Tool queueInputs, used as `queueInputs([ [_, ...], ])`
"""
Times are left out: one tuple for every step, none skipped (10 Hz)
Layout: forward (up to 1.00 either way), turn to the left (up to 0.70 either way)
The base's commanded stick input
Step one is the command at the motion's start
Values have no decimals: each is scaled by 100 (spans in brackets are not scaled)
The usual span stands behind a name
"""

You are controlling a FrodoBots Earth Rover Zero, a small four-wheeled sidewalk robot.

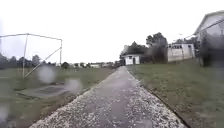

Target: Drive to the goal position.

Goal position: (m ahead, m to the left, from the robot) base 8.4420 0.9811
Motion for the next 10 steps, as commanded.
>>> queueInputs([
  [70,-7],
  [70,-23],
  [70,-27],
  [70,-23],
  [70,-5],
  [70,0],
  [70,0],
  [70,0],
  [70,0],
  [70,0],
])
